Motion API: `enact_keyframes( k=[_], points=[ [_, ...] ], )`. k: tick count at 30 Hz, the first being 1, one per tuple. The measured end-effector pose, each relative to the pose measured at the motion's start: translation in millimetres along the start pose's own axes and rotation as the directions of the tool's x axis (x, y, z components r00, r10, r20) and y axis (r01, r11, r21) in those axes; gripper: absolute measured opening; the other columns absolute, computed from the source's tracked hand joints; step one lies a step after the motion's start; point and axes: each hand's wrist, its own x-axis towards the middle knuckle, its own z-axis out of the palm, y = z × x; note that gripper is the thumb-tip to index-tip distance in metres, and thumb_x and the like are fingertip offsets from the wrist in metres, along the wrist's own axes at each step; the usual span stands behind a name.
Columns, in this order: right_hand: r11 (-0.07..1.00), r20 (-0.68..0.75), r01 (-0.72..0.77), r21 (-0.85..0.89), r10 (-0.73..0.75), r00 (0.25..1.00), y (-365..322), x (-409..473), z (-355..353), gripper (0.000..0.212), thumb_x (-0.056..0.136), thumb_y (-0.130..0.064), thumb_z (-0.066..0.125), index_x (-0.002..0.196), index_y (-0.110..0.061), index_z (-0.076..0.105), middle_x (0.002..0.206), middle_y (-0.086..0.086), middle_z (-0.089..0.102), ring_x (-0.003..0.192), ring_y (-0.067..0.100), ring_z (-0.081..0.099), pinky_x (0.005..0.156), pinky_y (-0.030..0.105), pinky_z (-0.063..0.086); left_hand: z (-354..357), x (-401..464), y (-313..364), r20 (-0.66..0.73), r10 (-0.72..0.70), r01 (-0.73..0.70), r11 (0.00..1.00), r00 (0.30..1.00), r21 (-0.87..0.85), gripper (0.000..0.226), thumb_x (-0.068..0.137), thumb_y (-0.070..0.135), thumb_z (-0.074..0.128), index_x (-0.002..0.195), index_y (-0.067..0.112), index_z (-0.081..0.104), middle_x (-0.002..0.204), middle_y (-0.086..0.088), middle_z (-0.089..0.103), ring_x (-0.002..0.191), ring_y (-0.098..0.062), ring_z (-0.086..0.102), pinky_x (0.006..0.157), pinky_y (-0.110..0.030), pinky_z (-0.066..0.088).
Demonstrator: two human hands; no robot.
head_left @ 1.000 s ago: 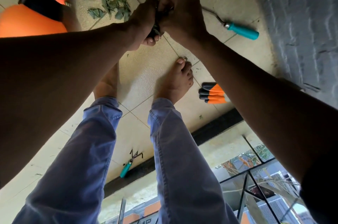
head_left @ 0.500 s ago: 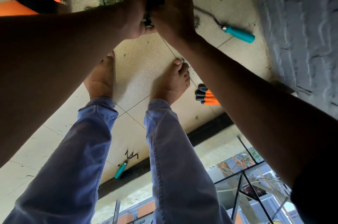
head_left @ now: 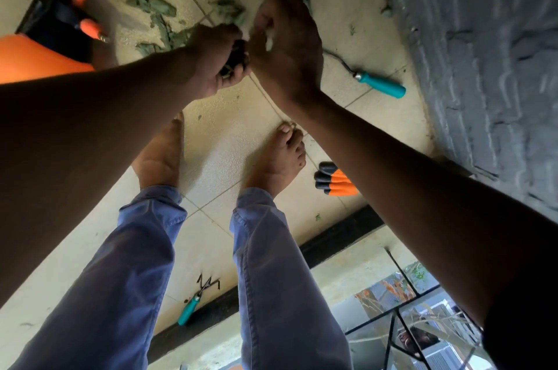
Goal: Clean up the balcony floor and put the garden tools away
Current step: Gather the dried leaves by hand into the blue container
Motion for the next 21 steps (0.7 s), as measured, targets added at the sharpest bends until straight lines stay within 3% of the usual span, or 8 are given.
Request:
enact_keyframes(
  k=[3,6,9,11,14,16,19,21],
  points=[
    [0.986,0.027,-0.068,-0.152,0.073,0.997,38,9,-12,0.013,0.086,-0.017,0.059,0.095,-0.012,0.068,0.089,0.002,0.068,0.081,0.014,0.057,0.064,0.024,0.038,-5,5,-5,0.042,-0.034,0.034,0.999,0.999,0.003,0.029,0.106,0.022,0.049,0.086,0.012,0.066,0.073,-0.002,0.063,0.053,-0.008,0.06,0.043,-0.014,0.038],
    [0.913,0.1,-0.155,-0.378,0.206,0.973,86,22,-26,0.022,0.091,-0.017,0.06,0.113,-0.019,0.065,0.114,0.004,0.067,0.105,0.022,0.061,0.075,0.034,0.053,-7,6,-8,0.073,-0.019,0.017,0.999,0.997,0.034,0.021,0.102,0.016,0.056,0.085,0.012,0.068,0.067,-0.001,0.062,0.049,-0.006,0.057,0.041,-0.014,0.037],
    [0.811,0.134,-0.206,-0.547,0.328,0.935,127,37,-41,0.049,0.089,-0.004,0.057,0.136,-0.019,0.053,0.147,0.011,0.047,0.13,0.03,0.047,0.079,0.032,0.05,-7,10,-13,0.083,-0.016,0.011,0.998,0.996,0.058,0.011,0.096,0.013,0.067,0.086,0.014,0.063,0.064,0.0,0.063,0.048,-0.007,0.056,0.04,-0.015,0.037],
    [0.763,0.154,-0.186,-0.619,0.351,0.924,145,45,-50,0.064,0.084,0.003,0.055,0.144,-0.018,0.046,0.158,0.016,0.035,0.142,0.037,0.037,0.087,0.04,0.051,-5,12,-16,0.101,-0.021,0.016,0.998,0.995,0.056,0.009,0.096,0.014,0.068,0.089,0.014,0.062,0.064,0.0,0.063,0.048,-0.006,0.055,0.04,-0.015,0.036],
    [0.73,0.267,-0.06,-0.681,0.324,0.907,160,50,-58,0.071,0.084,0.005,0.058,0.15,-0.013,0.038,0.161,0.021,0.027,0.144,0.042,0.033,0.101,0.05,0.048,-3,15,-23,0.096,-0.015,0.01,0.999,0.995,0.053,0.008,0.094,0.013,0.07,0.09,0.013,0.063,0.063,-0.001,0.063,0.047,-0.007,0.053,0.04,-0.015,0.035],
    [0.721,0.294,-0.01,-0.693,0.294,0.909,163,51,-62,0.069,0.087,0.006,0.058,0.15,-0.011,0.036,0.158,0.024,0.029,0.142,0.043,0.036,0.102,0.052,0.047,-3,14,-26,0.089,-0.013,0.008,0.999,0.996,0.051,0.007,0.093,0.012,0.071,0.097,0.01,0.066,0.065,-0.002,0.063,0.047,-0.007,0.053,0.04,-0.015,0.035],
    [0.722,0.303,0.034,-0.691,0.248,0.92,167,52,-61,0.057,0.088,0.006,0.059,0.142,-0.005,0.043,0.146,0.027,0.042,0.132,0.044,0.046,0.099,0.05,0.048,-4,14,-34,0.063,-0.015,0.012,0.999,0.998,0.046,0.027,0.093,0.011,0.07,0.117,0.0,0.069,0.067,-0.005,0.063,0.047,-0.009,0.053,0.04,-0.016,0.035],
    [0.764,0.305,0.039,-0.644,0.209,0.929,169,52,-55,0.045,0.088,0.004,0.059,0.131,-0.002,0.05,0.133,0.027,0.053,0.124,0.043,0.053,0.094,0.045,0.05,-4,12,-38,0.05,-0.015,0.012,0.999,0.999,0.053,0.03,0.093,0.011,0.07,0.119,-0.003,0.069,0.067,-0.005,0.063,0.046,-0.009,0.054,0.04,-0.016,0.036]
  ],
)
